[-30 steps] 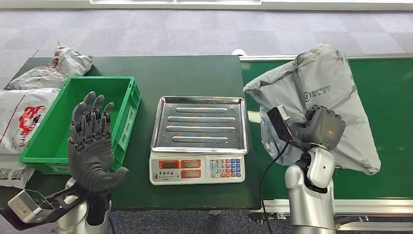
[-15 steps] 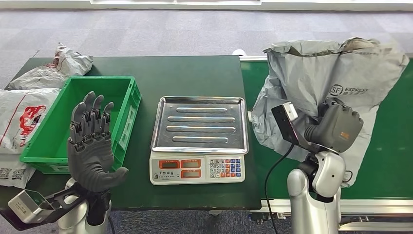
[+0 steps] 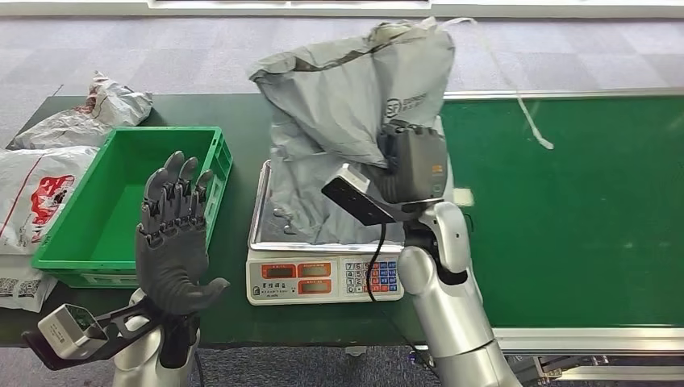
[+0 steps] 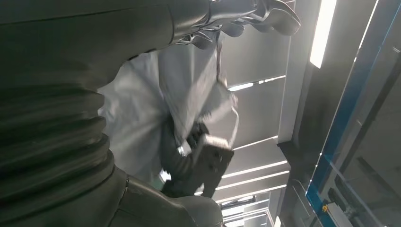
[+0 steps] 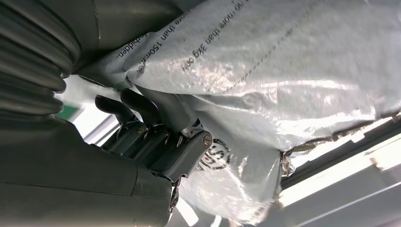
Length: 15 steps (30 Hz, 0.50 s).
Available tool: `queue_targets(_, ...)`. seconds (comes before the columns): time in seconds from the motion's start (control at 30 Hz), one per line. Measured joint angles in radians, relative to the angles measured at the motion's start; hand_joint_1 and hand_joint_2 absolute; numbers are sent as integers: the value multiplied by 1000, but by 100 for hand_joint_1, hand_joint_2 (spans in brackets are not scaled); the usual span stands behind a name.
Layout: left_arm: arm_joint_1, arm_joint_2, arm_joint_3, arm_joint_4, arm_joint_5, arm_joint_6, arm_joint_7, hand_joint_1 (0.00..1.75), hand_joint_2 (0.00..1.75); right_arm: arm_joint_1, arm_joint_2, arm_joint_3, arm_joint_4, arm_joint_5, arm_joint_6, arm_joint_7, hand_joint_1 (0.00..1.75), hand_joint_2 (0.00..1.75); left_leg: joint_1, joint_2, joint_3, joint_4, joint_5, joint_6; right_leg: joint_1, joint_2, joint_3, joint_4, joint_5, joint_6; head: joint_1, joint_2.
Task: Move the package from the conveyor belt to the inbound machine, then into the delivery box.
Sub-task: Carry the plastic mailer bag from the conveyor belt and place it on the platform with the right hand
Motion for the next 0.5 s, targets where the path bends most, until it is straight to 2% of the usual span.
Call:
queue_targets(0.17, -13, 2, -29, 22, 14, 13, -2, 0, 175, -92, 33, 111, 154, -52, -4, -5, 175, 175, 0, -2, 0, 0, 1, 0, 0, -1, 0, 0, 0, 0, 0, 0)
queue_targets(0.5, -31, 3, -46, 34, 18, 40, -2, 0, 175, -148, 49, 189, 261, -91, -11, 8, 175, 175, 0, -2, -1, 0, 0, 0, 0, -1, 0, 0, 0, 0, 0, 0)
